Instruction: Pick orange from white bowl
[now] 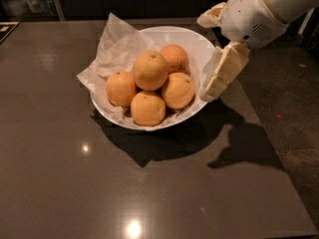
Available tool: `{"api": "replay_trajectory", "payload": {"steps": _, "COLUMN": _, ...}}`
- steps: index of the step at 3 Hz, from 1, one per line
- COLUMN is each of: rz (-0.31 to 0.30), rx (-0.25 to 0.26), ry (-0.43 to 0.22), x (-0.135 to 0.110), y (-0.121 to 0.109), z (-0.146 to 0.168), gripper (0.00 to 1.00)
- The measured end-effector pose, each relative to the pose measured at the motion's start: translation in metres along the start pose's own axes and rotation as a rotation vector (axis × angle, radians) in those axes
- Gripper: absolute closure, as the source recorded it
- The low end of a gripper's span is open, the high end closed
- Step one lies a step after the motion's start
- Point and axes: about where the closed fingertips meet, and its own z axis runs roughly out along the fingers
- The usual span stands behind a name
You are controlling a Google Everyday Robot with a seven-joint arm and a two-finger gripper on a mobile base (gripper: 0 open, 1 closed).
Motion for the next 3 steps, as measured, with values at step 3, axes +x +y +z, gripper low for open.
{"api": "replay_trajectory", "payload": {"steps": 3, "rz": 0.011, "rx": -0.098, "ry": 0.005, "x": -0.024, "y": -0.022, "z": 0.050, "gripper": 0.16}}
